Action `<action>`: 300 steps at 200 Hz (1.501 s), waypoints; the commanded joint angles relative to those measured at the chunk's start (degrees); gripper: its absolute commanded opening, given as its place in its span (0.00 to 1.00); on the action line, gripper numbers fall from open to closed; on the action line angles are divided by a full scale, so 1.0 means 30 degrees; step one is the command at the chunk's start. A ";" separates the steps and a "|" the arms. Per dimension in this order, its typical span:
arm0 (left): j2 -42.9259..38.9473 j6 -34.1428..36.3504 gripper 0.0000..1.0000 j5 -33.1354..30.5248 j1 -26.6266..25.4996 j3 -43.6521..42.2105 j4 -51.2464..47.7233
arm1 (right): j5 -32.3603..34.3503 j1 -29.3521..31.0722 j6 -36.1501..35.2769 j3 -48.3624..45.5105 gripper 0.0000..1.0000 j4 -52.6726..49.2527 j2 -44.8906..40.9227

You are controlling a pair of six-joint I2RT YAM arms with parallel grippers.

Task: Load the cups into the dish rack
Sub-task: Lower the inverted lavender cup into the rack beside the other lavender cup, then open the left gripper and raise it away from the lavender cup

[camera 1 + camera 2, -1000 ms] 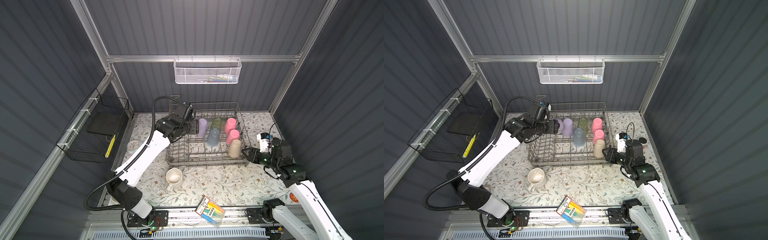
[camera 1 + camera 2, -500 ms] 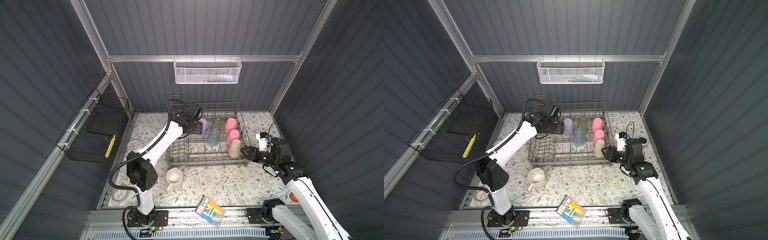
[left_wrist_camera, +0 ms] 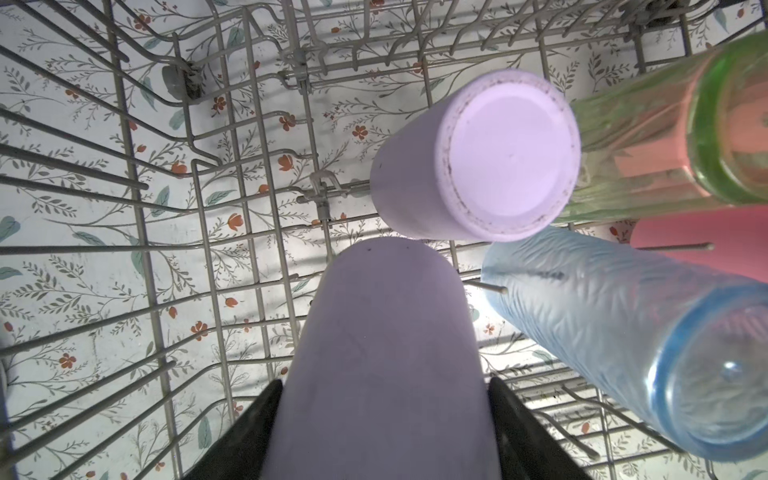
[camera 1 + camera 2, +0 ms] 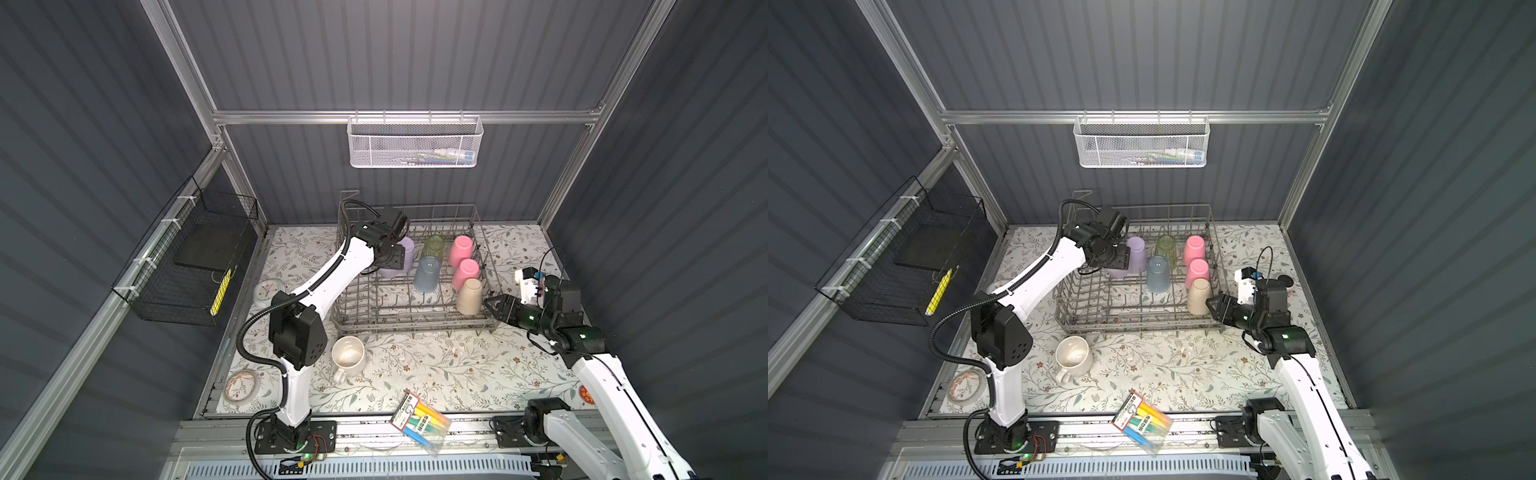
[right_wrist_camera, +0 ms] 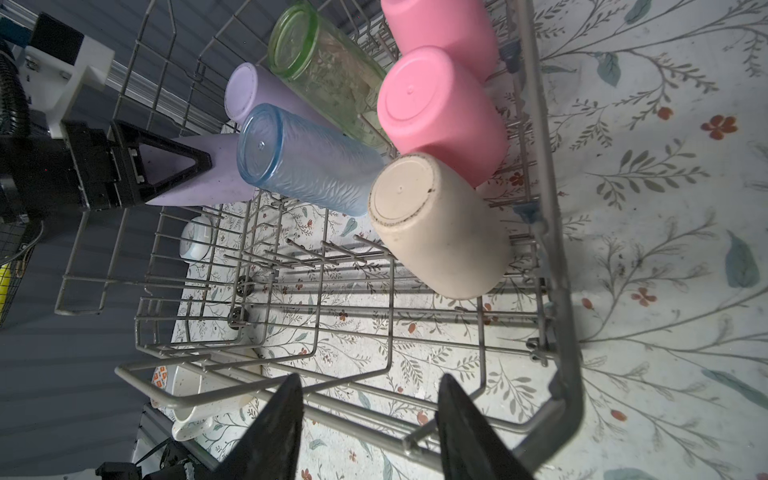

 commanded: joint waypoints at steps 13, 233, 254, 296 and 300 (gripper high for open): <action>0.0611 0.0288 0.25 -0.0307 0.0192 0.0918 -0.0898 | -0.0750 -0.0180 0.0038 -0.0309 0.53 0.0588 0.0154; 0.4605 -0.0092 0.59 -0.0345 0.0456 0.2577 -0.2410 | -0.1525 -0.0315 0.0487 -0.1168 0.56 0.0957 0.0161; 0.4585 -0.0164 0.69 -0.0341 0.0457 0.2684 -0.2465 | -0.1604 -0.0313 0.0473 -0.1252 0.56 0.1063 0.0203; 0.4206 -0.0329 0.80 -0.0522 0.0464 0.2668 -0.2575 | -0.1655 -0.0340 0.0411 -0.1265 0.57 0.1123 0.0360; 0.4148 -0.0341 0.82 -0.0526 0.0463 0.2663 -0.2573 | -0.1662 -0.0341 0.0415 -0.1269 0.57 0.1166 0.0382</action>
